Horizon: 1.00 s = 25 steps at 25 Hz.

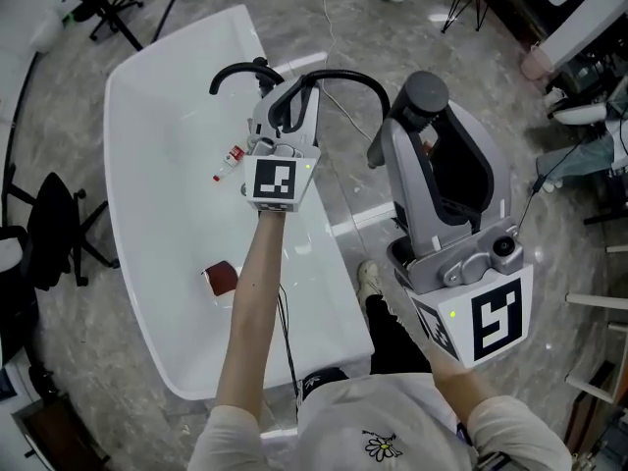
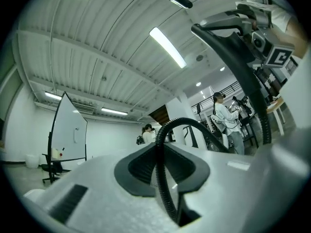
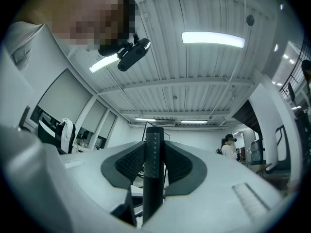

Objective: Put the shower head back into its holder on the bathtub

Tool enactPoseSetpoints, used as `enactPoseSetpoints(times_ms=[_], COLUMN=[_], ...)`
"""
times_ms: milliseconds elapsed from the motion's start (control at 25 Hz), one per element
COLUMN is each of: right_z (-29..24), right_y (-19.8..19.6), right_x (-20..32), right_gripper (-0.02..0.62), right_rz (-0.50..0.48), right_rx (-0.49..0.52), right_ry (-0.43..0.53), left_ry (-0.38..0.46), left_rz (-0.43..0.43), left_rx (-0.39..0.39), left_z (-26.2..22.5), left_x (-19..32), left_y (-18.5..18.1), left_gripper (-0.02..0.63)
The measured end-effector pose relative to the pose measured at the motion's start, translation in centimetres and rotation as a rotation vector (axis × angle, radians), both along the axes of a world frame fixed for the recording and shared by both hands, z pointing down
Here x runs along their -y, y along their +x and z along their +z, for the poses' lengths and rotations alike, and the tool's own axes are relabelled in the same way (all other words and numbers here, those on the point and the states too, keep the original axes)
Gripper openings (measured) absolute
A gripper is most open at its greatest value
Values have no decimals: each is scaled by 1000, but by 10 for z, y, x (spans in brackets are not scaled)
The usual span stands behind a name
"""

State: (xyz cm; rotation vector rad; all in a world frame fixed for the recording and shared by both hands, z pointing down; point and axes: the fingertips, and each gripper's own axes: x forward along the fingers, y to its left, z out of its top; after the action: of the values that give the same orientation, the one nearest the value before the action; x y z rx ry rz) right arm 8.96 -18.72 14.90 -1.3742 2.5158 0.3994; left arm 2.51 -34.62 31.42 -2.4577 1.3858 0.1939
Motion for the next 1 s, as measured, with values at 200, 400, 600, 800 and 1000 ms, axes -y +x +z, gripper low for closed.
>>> enactPoseSetpoints(times_ms=[200,400,600,800,1000], right_z=[20,33,43,68,67], right_y=[4,7,1,-17,-11], right_x=[13,29,44,54,54], right_gripper=[127,127,127,127,127], right_rz=[-7,-19,-43,-58,-43], right_rx=[0,12,63,72,128], right_ry=[-44,-80,-112,-174,-176], left_ry=[-87,-107,5,-83,-16], left_rz=[-39,-67,-127,-183,-191], left_rx=[-8,22,121,122,165], left_z=[37,41,17,46,23], left_x=[24,27,30,30,15], left_y=[-3,-14,-40,-77,-85], left_gripper=[51,51,51,51,51])
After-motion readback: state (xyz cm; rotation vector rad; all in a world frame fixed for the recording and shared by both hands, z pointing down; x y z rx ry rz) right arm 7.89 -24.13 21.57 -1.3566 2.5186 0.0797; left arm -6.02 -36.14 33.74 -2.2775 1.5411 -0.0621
